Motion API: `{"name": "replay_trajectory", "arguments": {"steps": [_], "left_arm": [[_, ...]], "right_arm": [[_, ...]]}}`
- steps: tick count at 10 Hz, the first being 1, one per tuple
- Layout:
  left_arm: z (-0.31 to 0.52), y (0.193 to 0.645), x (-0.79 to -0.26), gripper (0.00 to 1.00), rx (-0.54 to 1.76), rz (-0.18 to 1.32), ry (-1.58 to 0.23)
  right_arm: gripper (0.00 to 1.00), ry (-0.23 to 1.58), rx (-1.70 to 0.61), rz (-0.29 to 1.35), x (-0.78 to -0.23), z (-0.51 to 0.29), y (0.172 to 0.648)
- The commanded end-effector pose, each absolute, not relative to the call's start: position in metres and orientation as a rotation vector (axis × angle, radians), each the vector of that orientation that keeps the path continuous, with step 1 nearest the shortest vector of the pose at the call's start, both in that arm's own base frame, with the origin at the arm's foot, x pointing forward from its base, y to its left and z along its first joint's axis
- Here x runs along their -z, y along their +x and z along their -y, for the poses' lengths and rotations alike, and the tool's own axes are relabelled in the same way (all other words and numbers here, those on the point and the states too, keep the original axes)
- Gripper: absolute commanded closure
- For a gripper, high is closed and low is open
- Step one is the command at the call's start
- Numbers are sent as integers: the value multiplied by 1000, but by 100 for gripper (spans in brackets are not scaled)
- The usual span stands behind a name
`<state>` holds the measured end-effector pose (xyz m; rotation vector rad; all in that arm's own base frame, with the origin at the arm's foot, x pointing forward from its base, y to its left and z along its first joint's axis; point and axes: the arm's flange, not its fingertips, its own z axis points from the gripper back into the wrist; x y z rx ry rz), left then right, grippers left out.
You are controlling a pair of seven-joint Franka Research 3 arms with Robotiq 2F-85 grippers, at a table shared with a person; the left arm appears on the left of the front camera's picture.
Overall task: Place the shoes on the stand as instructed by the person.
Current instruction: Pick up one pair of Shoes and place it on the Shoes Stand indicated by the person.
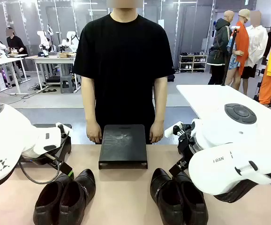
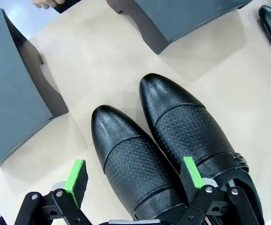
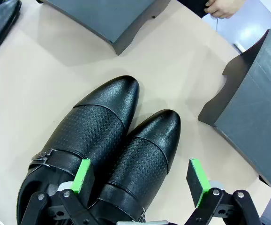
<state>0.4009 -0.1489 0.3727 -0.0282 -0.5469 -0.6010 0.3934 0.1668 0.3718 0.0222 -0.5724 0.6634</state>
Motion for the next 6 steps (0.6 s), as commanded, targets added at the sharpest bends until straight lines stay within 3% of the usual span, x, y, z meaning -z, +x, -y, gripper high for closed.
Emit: {"name": "replay_trajectory", "arguments": {"steps": [1, 6], "left_arm": [[149, 401, -373, 0, 602, 547, -28], [149, 401, -373, 0, 602, 547, -28]], "right_arm": [[0, 22, -663, 572, -372, -167, 393], [0, 22, -663, 572, -372, -167, 393]]}}
